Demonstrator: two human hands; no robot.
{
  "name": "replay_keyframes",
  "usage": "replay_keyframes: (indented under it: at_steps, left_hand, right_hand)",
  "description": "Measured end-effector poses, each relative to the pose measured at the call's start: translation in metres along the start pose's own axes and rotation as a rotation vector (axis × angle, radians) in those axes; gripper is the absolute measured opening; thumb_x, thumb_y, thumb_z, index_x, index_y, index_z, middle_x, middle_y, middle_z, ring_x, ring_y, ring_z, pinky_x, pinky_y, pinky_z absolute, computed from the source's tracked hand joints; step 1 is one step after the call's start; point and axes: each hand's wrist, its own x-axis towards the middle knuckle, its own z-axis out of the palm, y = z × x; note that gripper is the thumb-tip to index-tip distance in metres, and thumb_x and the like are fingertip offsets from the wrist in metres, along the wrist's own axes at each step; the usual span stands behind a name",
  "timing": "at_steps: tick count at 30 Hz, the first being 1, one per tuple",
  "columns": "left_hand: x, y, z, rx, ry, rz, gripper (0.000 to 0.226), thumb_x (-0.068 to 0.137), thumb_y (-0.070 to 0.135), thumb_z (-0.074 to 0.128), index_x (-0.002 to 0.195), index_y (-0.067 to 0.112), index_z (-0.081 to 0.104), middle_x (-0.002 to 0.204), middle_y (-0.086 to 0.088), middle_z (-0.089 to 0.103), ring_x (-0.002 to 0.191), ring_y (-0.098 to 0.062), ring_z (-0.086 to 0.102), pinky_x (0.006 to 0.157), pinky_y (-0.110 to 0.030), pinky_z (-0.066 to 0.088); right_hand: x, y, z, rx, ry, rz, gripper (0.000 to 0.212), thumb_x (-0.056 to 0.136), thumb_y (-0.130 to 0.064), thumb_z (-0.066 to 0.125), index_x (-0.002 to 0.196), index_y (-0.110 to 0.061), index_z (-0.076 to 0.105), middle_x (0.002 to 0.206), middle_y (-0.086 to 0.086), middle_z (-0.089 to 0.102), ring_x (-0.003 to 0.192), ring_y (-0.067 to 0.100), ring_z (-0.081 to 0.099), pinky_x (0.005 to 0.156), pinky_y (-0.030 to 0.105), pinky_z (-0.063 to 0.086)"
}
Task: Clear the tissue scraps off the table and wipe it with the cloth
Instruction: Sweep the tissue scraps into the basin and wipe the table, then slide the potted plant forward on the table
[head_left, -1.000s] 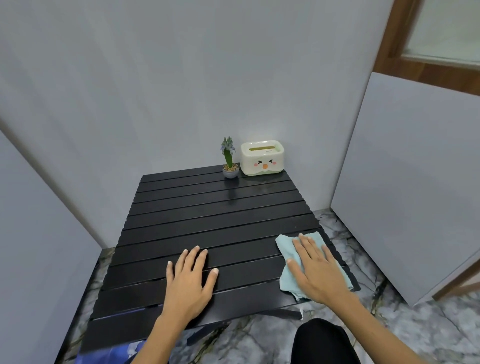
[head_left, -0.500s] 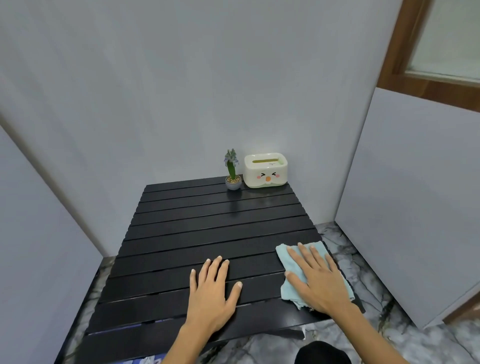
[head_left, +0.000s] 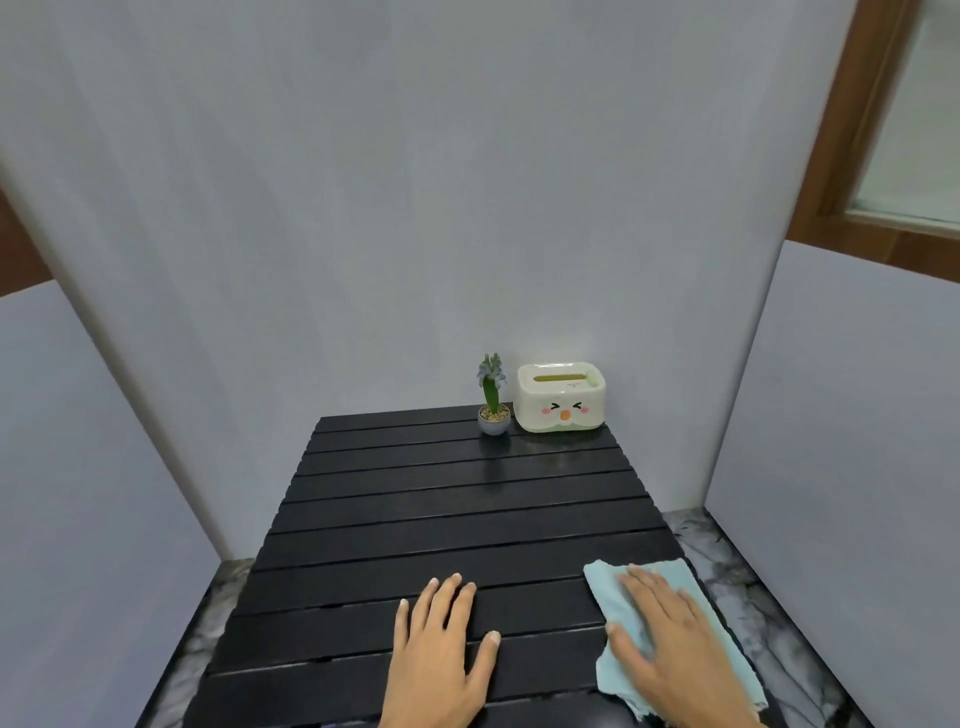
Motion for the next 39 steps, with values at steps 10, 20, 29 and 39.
replay_keyframes:
  at_steps: [10,20,29,39]
  left_hand:
    - [0.047,-0.03,-0.007,-0.108,0.04,0.037,0.077,0.085,0.07,0.017,0.15,0.032,0.03,0.155,0.02,0.022,0.148,-0.008,0.014,0.116,-0.031,-0.002]
    - [0.131,-0.053,-0.017,-0.11,0.045,0.06,0.079,0.086,0.071,0.016,0.152,0.031,0.026,0.158,0.015,0.022,0.147,-0.007,0.013,0.119,-0.036,0.005]
    - [0.222,-0.06,-0.016,-0.077,0.031,0.105,0.071,0.093,0.063,0.037,0.153,0.026,0.027,0.16,0.003,0.026,0.147,-0.016,0.02,0.12,-0.043,0.018]
    - [0.313,-0.042,-0.003,-0.297,-0.046,0.052,0.092,0.086,0.06,0.058,0.155,0.016,0.016,0.161,-0.004,0.021,0.146,-0.021,0.023,0.117,-0.037,0.025]
  right_hand:
    - [0.082,-0.037,-0.006,0.043,-0.022,-0.135,0.088,0.081,-0.076,0.026,0.155,-0.029,0.021,0.162,-0.015,0.016,0.149,0.002,0.008,0.121,0.024,0.003]
    - [0.194,-0.071,0.005,0.011,-0.073,-0.153,0.081,0.089,-0.07,0.04,0.156,-0.027,0.022,0.164,-0.008,0.016,0.151,0.011,0.008,0.123,0.037,0.008]
    - [0.256,-0.075,0.039,-0.085,-0.128,-0.138,0.087,0.086,-0.076,0.034,0.157,-0.027,0.018,0.166,-0.005,0.01,0.152,0.014,0.002,0.123,0.044,0.005]
    - [0.264,-0.061,0.061,-0.089,-0.115,-0.141,0.089,0.084,-0.081,0.026,0.156,-0.03,0.021,0.166,-0.006,0.01,0.152,0.013,0.001,0.123,0.04,0.0]
